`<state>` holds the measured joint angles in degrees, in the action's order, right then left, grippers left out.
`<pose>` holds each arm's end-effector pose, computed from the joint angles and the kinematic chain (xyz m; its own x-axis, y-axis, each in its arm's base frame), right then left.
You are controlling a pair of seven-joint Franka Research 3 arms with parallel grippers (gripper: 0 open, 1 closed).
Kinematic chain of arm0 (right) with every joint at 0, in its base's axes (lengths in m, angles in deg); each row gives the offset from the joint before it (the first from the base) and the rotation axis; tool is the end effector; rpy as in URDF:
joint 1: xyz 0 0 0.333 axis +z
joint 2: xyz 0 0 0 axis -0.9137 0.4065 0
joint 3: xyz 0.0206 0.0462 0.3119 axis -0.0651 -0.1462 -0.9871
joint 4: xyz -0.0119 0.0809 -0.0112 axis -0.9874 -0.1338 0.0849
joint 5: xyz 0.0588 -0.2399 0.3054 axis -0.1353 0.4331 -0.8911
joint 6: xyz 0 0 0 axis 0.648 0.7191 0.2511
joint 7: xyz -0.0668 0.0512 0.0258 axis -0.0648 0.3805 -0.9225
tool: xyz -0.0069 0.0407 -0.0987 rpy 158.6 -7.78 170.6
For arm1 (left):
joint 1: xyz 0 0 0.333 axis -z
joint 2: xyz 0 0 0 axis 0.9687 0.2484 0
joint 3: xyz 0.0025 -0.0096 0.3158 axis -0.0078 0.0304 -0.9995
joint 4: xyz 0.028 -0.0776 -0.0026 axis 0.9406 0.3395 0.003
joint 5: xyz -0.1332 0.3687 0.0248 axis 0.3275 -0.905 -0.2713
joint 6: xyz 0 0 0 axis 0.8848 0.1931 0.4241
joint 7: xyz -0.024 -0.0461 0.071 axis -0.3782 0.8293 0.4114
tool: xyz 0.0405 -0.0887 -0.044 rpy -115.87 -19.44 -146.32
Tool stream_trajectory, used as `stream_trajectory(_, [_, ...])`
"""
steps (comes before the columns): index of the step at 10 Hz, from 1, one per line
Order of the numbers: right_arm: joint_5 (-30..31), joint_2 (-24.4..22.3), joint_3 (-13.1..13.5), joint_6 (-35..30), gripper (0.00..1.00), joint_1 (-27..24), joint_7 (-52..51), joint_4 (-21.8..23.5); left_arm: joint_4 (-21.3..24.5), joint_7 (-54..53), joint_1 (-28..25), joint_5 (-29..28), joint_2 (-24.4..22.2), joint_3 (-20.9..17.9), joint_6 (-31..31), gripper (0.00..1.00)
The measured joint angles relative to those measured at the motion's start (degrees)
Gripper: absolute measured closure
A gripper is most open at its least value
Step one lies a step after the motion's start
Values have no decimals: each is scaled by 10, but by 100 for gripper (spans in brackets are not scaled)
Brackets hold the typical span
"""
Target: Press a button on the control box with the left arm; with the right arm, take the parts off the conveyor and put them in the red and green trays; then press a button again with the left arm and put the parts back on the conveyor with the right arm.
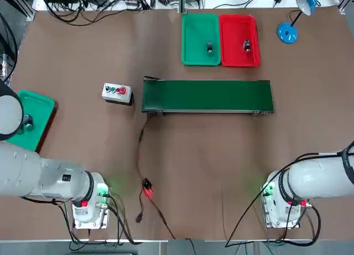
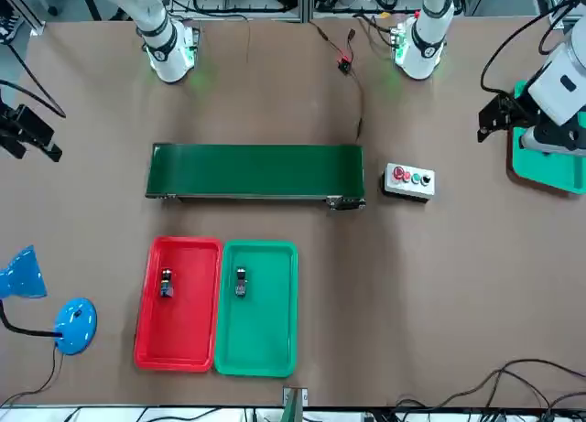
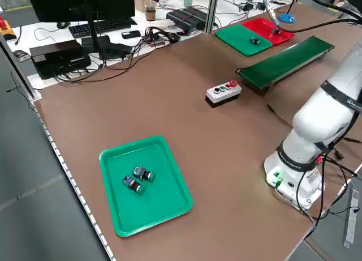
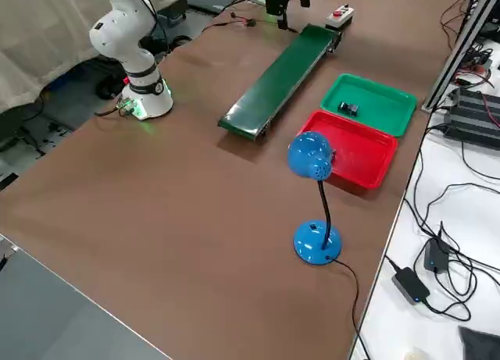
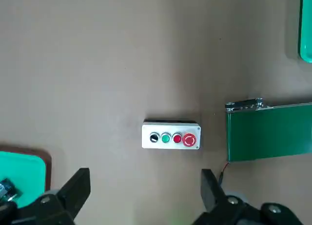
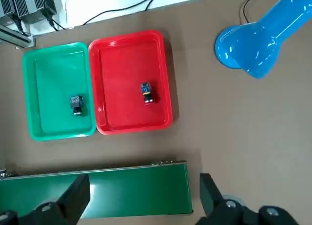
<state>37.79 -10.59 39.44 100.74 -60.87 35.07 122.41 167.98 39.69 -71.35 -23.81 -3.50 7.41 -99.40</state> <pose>0.5567 -0.0118 0.6641 0.9780 -0.1568 0.1378 -0.1386 -0.9813 -0.1333 0.5410 -0.0632 0.6247 0.9917 -0.1285 -0.0065 -0.1281 -0.9911 0.0368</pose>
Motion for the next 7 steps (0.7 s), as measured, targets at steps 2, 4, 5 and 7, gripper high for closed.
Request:
stream_trajectory(2, [0, 0, 0, 5, 1, -9, 0, 0, 0, 0, 0, 0, 0, 0, 0, 0])
stream_trajectory(4, [0, 0, 0, 6, 1, -11, 0, 1, 0, 0, 0, 0, 0, 0, 0, 0])
stream_trajectory(5, [0, 0, 0, 6, 1, -11, 0, 1, 0, 0, 0, 0, 0, 0, 0, 0])
stream_trajectory(7, [22, 0, -2, 6, 1, -11, -3, 1, -1, 0, 0, 0, 0, 0, 0, 0])
